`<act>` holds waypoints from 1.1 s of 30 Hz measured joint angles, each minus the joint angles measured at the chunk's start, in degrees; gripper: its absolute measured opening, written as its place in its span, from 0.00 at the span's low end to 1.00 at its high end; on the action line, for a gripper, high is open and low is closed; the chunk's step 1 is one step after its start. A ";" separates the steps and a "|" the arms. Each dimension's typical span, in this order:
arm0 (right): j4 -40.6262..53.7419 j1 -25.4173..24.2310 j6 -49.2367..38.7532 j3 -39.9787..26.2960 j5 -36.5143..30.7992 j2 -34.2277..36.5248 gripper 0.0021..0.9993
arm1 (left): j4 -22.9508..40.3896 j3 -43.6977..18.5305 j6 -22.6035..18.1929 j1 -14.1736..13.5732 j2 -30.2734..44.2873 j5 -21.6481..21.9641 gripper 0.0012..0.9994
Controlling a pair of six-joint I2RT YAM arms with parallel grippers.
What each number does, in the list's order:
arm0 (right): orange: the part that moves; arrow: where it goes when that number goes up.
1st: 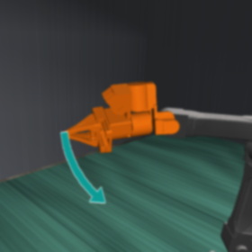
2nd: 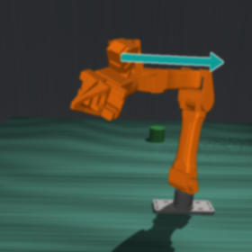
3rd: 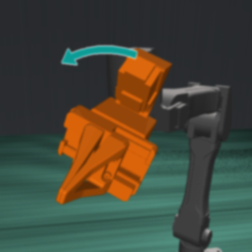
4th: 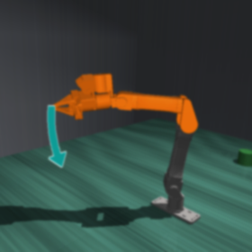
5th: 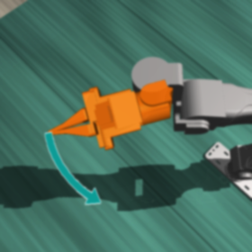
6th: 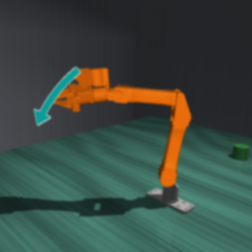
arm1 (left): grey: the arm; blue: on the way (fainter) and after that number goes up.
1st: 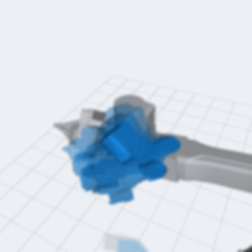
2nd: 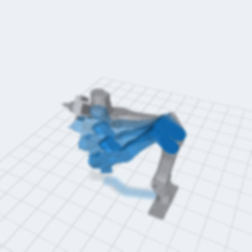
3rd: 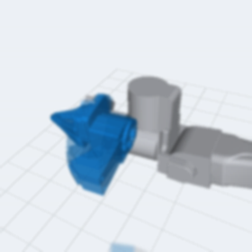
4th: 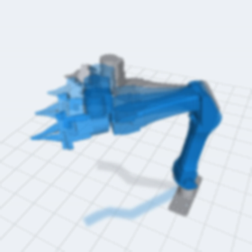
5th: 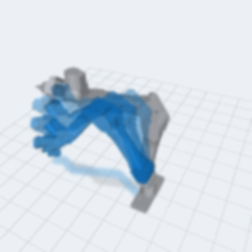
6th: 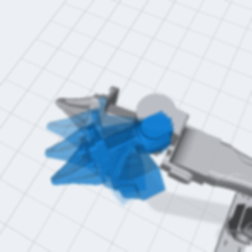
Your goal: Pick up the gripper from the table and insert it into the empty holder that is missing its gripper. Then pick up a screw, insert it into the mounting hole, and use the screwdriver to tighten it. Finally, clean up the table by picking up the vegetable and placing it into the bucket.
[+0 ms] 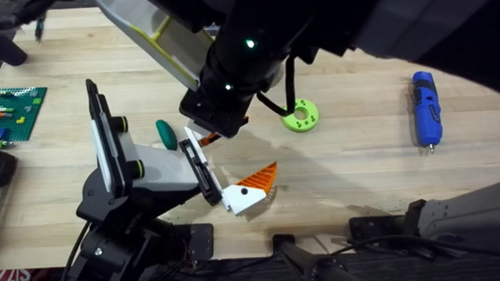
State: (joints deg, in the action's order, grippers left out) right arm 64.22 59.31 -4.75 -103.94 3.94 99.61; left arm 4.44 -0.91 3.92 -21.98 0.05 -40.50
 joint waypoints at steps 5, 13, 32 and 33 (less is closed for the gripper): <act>0.65 -0.02 0.00 0.00 -0.34 0.00 0.01 | -0.02 0.00 0.01 0.00 0.00 -0.01 0.99; 1.10 -0.02 0.01 0.07 -3.23 -1.53 0.01 | -0.02 0.00 -0.02 0.00 0.00 -0.01 0.99; 2.26 -0.02 0.02 0.07 -1.42 -0.11 0.01 | -0.02 0.00 0.00 0.00 0.00 -0.01 0.99; 2.25 -0.02 0.01 0.08 -1.35 0.01 0.01 | -0.02 0.00 -0.01 0.00 -0.01 -0.01 0.99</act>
State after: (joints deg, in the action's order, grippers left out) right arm 66.47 59.29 -4.74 -103.86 2.59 99.62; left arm 4.43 -0.91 3.91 -21.98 0.04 -40.51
